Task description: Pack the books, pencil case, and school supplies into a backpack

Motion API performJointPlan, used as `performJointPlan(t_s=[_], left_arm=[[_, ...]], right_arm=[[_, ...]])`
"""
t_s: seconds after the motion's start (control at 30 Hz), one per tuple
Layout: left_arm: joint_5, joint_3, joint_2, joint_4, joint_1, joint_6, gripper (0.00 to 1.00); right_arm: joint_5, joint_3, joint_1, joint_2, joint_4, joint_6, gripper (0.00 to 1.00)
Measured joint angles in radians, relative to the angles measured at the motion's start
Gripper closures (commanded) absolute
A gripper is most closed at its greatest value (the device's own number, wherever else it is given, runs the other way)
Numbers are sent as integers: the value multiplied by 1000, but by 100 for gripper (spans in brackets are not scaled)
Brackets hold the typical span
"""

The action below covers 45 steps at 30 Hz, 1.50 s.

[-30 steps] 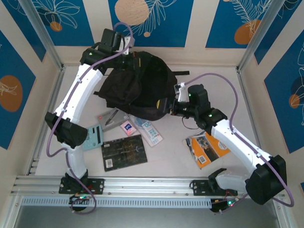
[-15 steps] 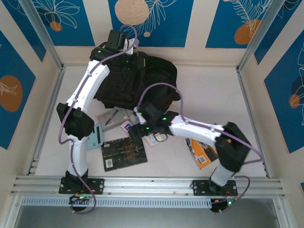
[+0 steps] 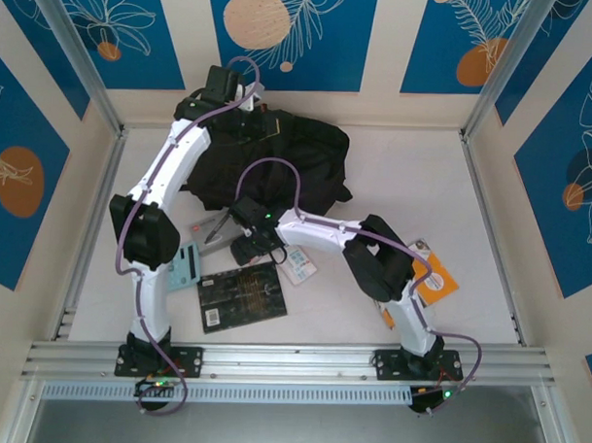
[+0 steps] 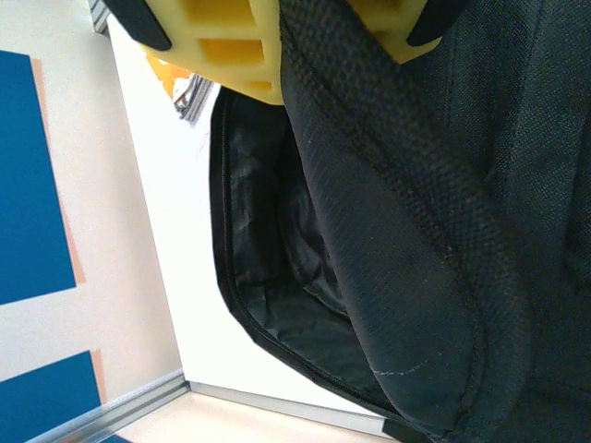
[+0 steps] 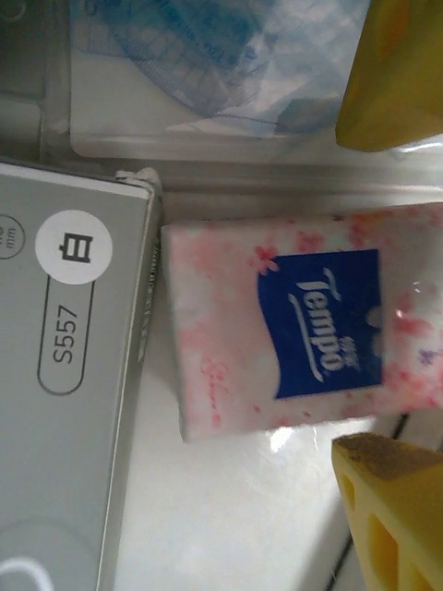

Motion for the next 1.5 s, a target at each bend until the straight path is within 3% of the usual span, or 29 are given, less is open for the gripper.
performJointPlan(t_s=[0.23, 0.53, 0.67, 0.87, 1.07, 1.23, 1.5], left_arm=[[13, -9, -2, 6, 0, -6, 100], [27, -14, -5, 15, 9, -15, 96], [31, -19, -25, 15, 9, -18, 96], [30, -20, -85, 10, 10, -18, 95], [21, -20, -143, -4, 11, -11, 98], [33, -19, -161, -16, 11, -2, 100], [77, 3, -161, -71, 11, 5, 100]], right_arm=[[26, 55, 0, 56, -40, -14, 57], [51, 5, 0, -3, -26, -14, 61], [55, -113, -6, -172, 18, -18, 61], [-8, -360, -57, -589, 198, -6, 68], [-96, -544, -243, -859, 380, 105, 72], [-137, -518, -385, -823, 410, 222, 74], [-153, -236, -418, -558, 298, 294, 70]])
